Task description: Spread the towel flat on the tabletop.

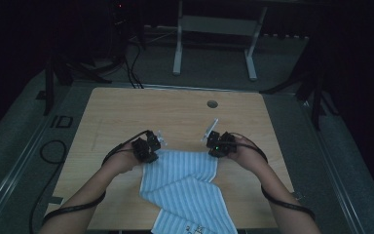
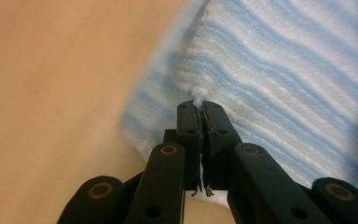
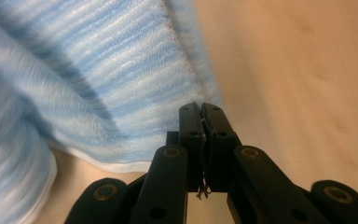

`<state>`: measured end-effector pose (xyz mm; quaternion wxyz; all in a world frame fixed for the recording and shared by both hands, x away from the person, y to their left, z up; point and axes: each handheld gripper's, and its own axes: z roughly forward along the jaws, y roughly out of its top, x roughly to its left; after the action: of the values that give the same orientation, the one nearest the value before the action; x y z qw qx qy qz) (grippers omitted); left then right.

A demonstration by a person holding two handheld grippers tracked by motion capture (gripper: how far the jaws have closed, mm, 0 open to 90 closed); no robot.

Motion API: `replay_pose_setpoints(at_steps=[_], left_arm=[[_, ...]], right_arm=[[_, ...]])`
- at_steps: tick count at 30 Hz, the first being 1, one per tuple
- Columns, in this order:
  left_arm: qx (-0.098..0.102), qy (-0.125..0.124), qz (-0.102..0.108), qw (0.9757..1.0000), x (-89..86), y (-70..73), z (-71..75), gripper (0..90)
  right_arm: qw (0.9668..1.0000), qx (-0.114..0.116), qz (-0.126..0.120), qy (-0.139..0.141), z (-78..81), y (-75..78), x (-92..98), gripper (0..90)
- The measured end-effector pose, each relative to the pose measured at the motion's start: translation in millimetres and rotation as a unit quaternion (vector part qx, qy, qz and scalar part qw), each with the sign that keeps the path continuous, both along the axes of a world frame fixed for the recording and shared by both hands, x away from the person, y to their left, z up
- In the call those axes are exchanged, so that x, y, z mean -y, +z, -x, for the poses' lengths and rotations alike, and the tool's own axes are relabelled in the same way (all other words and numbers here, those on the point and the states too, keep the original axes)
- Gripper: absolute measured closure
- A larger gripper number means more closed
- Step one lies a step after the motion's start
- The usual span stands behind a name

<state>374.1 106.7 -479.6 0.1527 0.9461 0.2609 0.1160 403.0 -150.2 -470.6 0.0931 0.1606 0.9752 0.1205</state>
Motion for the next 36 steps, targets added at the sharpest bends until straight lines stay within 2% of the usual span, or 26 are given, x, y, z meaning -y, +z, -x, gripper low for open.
replay_pose_setpoints(at_steps=[1, 4, 6, 7, 8, 9, 10, 12, 14, 17, 18, 20, 22, 24, 25, 26, 29, 31, 34, 36], left_arm=[[0.002, 0.004, 0.008, 1.0, 2.6, 6.4, -5.4, 86.6], [0.037, 0.016, 0.022, 0.999, 8.8, 29.3, -19.8, 86.6], [0.063, 0.034, 0.034, 0.9969, 11.1, 40.1, -31.1, 85.0], [0.09, 0.056, 0.04, 0.9936, 11.7, 45.4, -39.9, 82.4], [0.098, 0.067, 0.044, 0.9919, 11.2, 47.4, -45.8, 79.1], [0.098, 0.067, 0.044, 0.9919, 11.2, 47.4, -45.8, 75.0], [0.088, 0.09, 0.068, 0.9898, 8.5, 47.7, -59.2, 67.0], [0.069, 0.094, 0.082, 0.9897, 6.9, 43.0, -61.8, 62.2], [0.048, 0.086, 0.1, 0.9901, 6.5, 36.2, -55.3, 59.0], [0.033, 0.051, 0.082, 0.9947, 11.1, 22.3, -37.7, 58.9], [0.025, 0.037, 0.075, 0.9961, 13.0, 17.2, -31.8, 58.9], [0.015, 0.023, 0.06, 0.9978, 15.1, 8.5, -20.7, 56.7], [-0.001, 0.014, 0.066, 0.9977, 15.1, 2.0, -11.5, 56.8], [-0.007, 0.006, 0.065, 0.9978, 14.2, -5.3, -0.9, 57.9], [-0.014, -0.001, 0.057, 0.9983, 13.6, -10.7, 6.1, 58.1], [-0.017, -0.008, 0.056, 0.9983, 13.1, -13.2, 8.8, 58.1], [-0.024, -0.006, 0.054, 0.9982, 13.2, -23.9, 13.9, 58.0], [-0.032, -0.002, 0.061, 0.9976, 13.4, -28.6, 14.1, 58.0], [-0.038, -0.009, 0.049, 0.998, 16.2, -35.9, 13.6, 57.9], [-0.042, -0.01, 0.039, 0.9983, 17.9, -40.2, 9.8, 57.9]], right_arm=[[0.9999, 0.006, 0.002, -0.008, -6.7, 4.8, 2.3, 87.6], [0.9988, 0.033, -0.006, -0.036, -26.0, 23.4, 9.3, 87.6], [0.9965, 0.052, -0.018, -0.063, -39.4, 36.0, 14.4, 86.7], [0.9951, 0.064, -0.02, -0.073, -44.7, 40.0, 16.4, 85.1], [0.9918, 0.081, -0.023, -0.097, -53.7, 45.5, 19.7, 83.1], [0.9918, 0.081, -0.023, -0.097, -53.7, 45.5, 19.7, 83.1], [0.9881, 0.082, -0.025, -0.128, -66.1, 49.9, 25.1, 69.6], [0.9864, 0.083, -0.022, -0.141, -69.7, 49.3, 28.6, 65.5], [0.9888, 0.068, -0.016, -0.132, -64.8, 44.5, 29.1, 65.5], [0.9946, 0.044, -0.002, -0.094, -45.9, 29.0, 24.7, 67.7], [0.9956, 0.039, 0.007, -0.085, -38.6, 22.6, 23.0, 67.9], [0.9972, 0.023, 0.009, -0.071, -24.7, 9.8, 20.9, 68.4], [0.9982, 0.011, 0.006, -0.058, -10.1, -1.0, 20.7, 69.8], [0.9987, -0.006, 0.005, -0.05, 4.8, -10.9, 20.4, 70.2], [0.999, -0.01, 0.006, -0.043, 10.6, -14.2, 20.5, 70.6], [0.9992, -0.019, 0.001, -0.036, 21.7, -20.0, 21.2, 71.8], [0.999, -0.035, 0.001, -0.027, 36.8, -31.3, 23.4, 73.0], [0.9987, -0.041, 0.008, -0.027, 44.0, -38.4, 24.4, 72.9], [0.9987, -0.039, 0.017, -0.026, 49.2, -46.2, 27.2, 72.9], [0.9984, -0.047, 0.009, -0.03, 47.0, -47.1, 30.5, 72.9]])
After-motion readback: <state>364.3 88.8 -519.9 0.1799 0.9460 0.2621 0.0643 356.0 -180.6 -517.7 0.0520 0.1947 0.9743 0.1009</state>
